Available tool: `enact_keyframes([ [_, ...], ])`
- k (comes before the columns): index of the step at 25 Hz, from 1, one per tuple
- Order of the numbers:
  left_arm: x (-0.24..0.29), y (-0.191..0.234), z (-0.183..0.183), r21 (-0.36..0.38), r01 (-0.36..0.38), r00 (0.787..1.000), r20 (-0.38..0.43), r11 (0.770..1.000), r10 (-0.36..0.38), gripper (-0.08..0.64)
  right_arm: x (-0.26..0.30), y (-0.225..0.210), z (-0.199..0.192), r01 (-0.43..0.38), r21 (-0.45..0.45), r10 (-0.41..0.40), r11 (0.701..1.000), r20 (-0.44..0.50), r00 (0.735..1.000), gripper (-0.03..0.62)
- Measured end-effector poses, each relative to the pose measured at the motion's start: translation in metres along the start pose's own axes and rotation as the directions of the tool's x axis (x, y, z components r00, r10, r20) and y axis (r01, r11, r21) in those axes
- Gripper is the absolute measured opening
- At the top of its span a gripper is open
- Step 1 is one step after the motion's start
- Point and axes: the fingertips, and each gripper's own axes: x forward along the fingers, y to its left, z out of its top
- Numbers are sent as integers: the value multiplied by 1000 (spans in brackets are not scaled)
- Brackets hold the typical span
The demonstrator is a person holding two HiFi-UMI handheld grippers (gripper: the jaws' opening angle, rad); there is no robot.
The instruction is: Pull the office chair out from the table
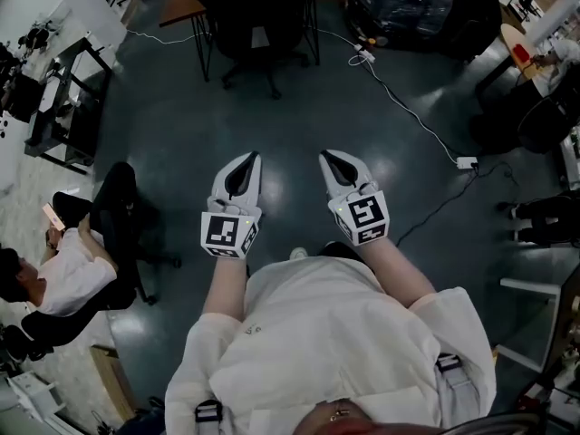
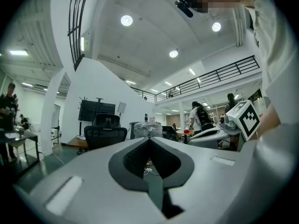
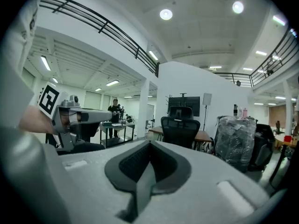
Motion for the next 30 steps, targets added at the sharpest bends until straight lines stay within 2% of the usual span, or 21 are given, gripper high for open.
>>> enact_keyframes([
  [13, -3, 5, -11, -37, -4, 1000, -20, 999, 3, 17, 1, -2, -4, 17, 17, -17, 1000, -20, 1000, -9],
  [20, 5, 9, -18, -41, -18, 999, -27, 999, 17, 17, 12, -11, -12, 13, 76, -11, 997, -32, 999, -9],
  [25, 32, 31, -24, -39, -56, 998, -43, 998, 55, 17, 45, -32, -15, -15, 94, 18, 995, -32, 999, -9],
  [30, 86, 74, -28, -50, -114, 991, -70, 992, 111, 17, 101, -69, -6, -47, 118, 50, 992, -21, 999, -9],
])
